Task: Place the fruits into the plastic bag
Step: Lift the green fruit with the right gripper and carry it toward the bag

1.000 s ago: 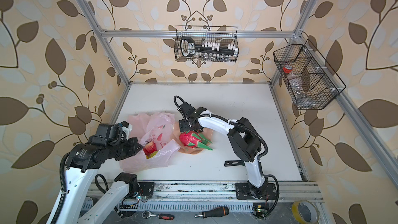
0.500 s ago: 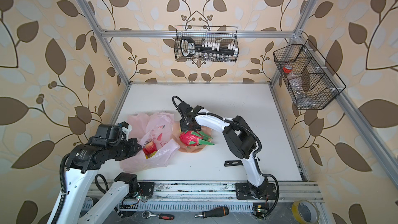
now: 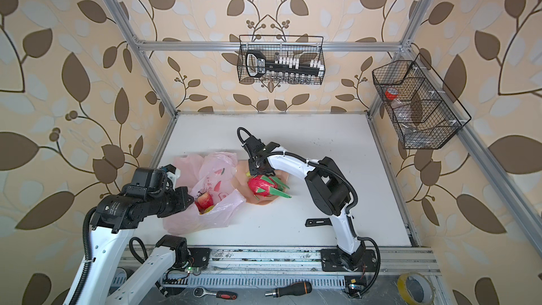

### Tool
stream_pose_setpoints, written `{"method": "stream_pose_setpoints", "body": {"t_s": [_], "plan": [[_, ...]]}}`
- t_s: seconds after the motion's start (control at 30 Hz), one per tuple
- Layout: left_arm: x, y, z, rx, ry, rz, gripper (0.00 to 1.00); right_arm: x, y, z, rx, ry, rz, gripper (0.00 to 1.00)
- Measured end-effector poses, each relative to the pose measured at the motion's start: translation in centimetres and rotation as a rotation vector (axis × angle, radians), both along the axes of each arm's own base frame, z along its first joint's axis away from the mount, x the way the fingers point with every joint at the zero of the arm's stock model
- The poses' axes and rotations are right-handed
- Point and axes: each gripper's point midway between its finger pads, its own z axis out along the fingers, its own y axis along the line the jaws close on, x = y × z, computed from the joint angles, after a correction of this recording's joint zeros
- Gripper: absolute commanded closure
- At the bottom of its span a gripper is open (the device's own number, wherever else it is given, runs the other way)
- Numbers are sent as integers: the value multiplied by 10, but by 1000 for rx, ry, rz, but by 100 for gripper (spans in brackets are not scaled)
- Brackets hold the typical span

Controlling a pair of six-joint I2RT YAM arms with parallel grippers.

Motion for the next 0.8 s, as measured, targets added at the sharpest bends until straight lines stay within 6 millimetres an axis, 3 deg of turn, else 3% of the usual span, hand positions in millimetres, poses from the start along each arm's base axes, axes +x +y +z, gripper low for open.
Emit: {"method": "stream_pose_setpoints", "body": {"t_s": [0.2, 0.53, 0.8], "plan": [[0, 0, 0, -1, -1, -1, 100, 1, -12, 10, 21, -20, -23, 60], [8, -7, 7, -34, -18, -19, 100, 13, -31, 53, 157, -105, -87, 63], [19, -14, 14, -65, -36, -37, 100, 12, -38, 44, 184, -82, -109, 63]]}}
